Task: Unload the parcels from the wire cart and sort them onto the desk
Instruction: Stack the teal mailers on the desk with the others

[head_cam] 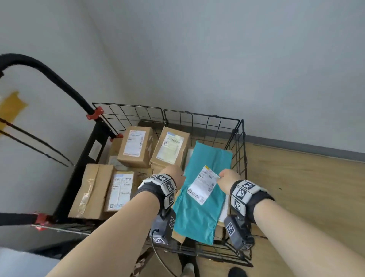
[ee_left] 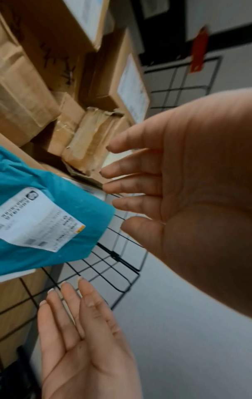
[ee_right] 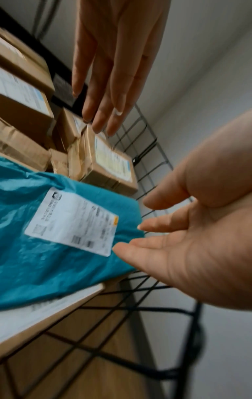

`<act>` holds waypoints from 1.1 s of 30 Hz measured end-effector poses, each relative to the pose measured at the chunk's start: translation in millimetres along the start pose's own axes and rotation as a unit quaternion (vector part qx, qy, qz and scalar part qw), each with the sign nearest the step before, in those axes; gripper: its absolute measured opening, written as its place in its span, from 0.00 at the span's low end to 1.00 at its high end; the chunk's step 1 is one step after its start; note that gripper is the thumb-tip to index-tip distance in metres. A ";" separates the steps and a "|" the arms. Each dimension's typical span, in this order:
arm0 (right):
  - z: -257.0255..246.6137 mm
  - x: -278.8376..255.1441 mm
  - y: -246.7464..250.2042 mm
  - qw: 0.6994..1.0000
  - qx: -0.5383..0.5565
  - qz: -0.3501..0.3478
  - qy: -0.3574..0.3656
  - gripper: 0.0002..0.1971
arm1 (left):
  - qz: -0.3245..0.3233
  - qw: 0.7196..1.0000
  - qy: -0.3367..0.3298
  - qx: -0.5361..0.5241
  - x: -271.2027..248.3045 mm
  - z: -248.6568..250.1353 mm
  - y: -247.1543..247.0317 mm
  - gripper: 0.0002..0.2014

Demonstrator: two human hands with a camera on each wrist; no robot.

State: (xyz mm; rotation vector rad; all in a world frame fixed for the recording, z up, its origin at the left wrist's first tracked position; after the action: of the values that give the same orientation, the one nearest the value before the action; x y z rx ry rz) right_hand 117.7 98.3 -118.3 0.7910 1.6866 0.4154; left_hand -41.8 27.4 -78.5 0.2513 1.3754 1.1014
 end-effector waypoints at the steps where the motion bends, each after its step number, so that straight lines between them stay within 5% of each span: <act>1: 3.4 11.2 -7.5 1.000 0.021 -0.005 -0.022 0.16 | -0.012 1.000 -0.005 -0.002 13.4 -3.4 -4.5 0.17; 6: 16.4 53.7 -38.6 0.984 0.139 -0.035 -0.104 0.20 | -0.053 0.998 -0.002 -0.039 67.6 -16.2 -33.4 0.19; 11: 23.0 81.4 -45.9 0.964 0.220 -0.015 -0.148 0.09 | -0.064 0.995 0.010 -0.082 104.9 -21.7 -59.1 0.20; 17: 31.3 96.6 -49.7 0.952 0.237 0.015 -0.193 0.25 | -0.073 0.990 0.037 -0.117 114.9 -21.9 -72.1 0.24; 25: 26.4 92.6 -46.0 0.949 0.258 -0.022 -0.179 0.19 | -0.071 0.990 0.047 -0.110 98.0 -27.3 -52.2 0.25; 33: -6.4 63.0 5.9 0.968 0.241 -0.015 -0.064 0.15 | 0.029 0.983 0.080 -0.161 41.0 -9.0 -5.5 0.23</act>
State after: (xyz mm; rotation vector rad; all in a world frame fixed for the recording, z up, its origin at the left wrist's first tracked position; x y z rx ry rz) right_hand 106.8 147.0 -157.7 1.1171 1.6955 -0.0774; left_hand -54.4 50.8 -111.3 -0.0328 1.3118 1.3976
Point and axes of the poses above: each hand's wrist, its own x-axis towards the middle knuckle, its own y-axis out of the back of the hand, z = x × y, the point moved 3 cm from there along x, towards the middle knuckle, and after that the axes turned 6 degrees about -y, right-handed, at the moved point
